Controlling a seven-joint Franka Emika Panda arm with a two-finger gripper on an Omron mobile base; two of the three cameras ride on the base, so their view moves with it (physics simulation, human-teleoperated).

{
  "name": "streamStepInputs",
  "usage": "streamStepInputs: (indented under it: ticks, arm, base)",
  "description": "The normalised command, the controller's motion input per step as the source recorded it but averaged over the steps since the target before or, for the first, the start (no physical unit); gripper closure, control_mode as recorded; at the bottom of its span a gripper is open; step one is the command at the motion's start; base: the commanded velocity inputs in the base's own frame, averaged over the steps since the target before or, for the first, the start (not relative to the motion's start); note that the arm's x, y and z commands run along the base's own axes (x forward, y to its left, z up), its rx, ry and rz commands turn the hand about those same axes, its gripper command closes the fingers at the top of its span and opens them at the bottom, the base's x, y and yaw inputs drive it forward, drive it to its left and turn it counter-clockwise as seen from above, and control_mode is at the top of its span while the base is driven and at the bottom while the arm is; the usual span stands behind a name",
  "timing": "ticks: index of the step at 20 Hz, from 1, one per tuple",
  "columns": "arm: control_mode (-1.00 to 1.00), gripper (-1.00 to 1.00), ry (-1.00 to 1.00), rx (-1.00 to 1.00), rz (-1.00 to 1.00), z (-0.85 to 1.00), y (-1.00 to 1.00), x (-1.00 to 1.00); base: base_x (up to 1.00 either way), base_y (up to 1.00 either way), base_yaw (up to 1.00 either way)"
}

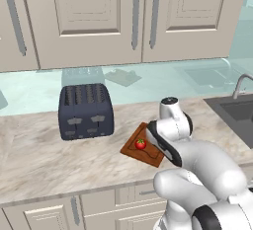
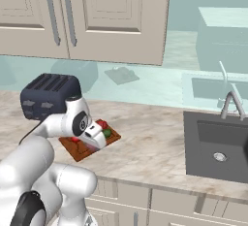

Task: Place the avocado, onion, tomato, and bell pepper on the cutting board.

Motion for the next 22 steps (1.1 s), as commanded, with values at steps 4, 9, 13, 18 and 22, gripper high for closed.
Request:
streamStepInputs:
  ticks: [4, 9, 13, 18, 22]
  arm:
    - [-1.00, 1.00, 0.00, 0.00, 0.03, 0.00, 0.17, 0.19]
    - [-1.00, 1.00, 0.00, 0.00, 0.03, -0.05, 0.20, 0.24]
    - [-1.00, 1.00, 0.00, 0.00, 0.03, -0.08, 0.21, 0.24]
    - [-1.00, 1.00, 0.00, 0.00, 0.03, -0.10, 0.14, 0.14]
    - [-1.00, 1.00, 0.00, 0.00, 0.03, -0.12, 0.05, 0.08]
  base:
    - [0.00, 0.00, 0.00]
    - [0.00, 0.00, 0.00]
    - [0.00, 0.00, 0.00]
    - [0.00, 0.00, 0.00]
    - [0.00, 0.00, 0.00]
